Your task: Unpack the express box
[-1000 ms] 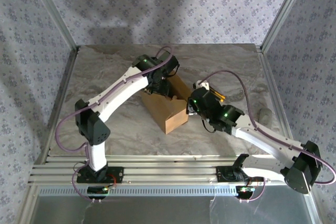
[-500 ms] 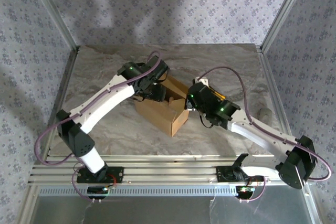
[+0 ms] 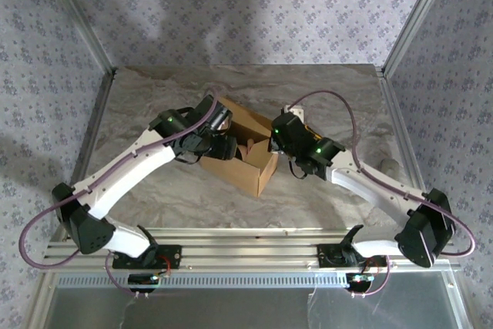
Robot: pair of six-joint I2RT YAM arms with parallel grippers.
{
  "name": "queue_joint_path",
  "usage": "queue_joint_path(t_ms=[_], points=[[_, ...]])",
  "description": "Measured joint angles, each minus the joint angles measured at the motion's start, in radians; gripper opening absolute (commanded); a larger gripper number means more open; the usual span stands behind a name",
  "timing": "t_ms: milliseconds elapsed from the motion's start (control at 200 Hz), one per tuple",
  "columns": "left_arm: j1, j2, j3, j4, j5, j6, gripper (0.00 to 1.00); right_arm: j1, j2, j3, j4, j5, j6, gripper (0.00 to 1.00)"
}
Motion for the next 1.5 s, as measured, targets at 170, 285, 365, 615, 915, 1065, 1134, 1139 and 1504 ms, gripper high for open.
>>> queue_joint_path(t_ms=[170, 285, 365, 615, 915, 1065, 1134, 1139, 1504], points=[[-0.012, -0.045, -0.067, 0.067, -0.001, -0.010, 0.70, -0.010, 0.039, 0.035, -0.011, 0.014, 0.012, 0.00], [-0.019, -0.070, -0.103, 0.104, -0.004, -0.020, 0.70, -0.013, 0.059, 0.052, -0.015, 0.021, 0.022, 0.00], [-0.024, -0.086, -0.125, 0.124, -0.006, -0.027, 0.70, -0.015, 0.071, 0.063, -0.017, 0.026, 0.023, 0.00], [-0.037, -0.090, -0.117, 0.115, -0.044, -0.050, 0.71, -0.018, 0.088, 0.085, -0.023, 0.022, 0.016, 0.04], [-0.037, 0.019, 0.005, 0.064, -0.119, -0.051, 0.67, -0.012, 0.042, 0.051, -0.028, -0.003, 0.023, 0.02], [-0.028, 0.080, 0.056, 0.055, -0.146, -0.040, 0.66, 0.050, -0.075, -0.045, -0.037, 0.018, 0.084, 0.03], [-0.018, 0.104, 0.071, 0.052, -0.148, -0.033, 0.66, 0.100, -0.122, -0.091, -0.037, 0.032, 0.131, 0.07], [-0.018, 0.105, 0.071, 0.052, -0.148, -0.033, 0.66, 0.103, -0.124, -0.093, -0.036, 0.033, 0.132, 0.07], [0.006, 0.129, 0.101, 0.057, -0.193, 0.021, 0.66, 0.200, -0.181, -0.135, -0.051, 0.081, 0.199, 0.61]])
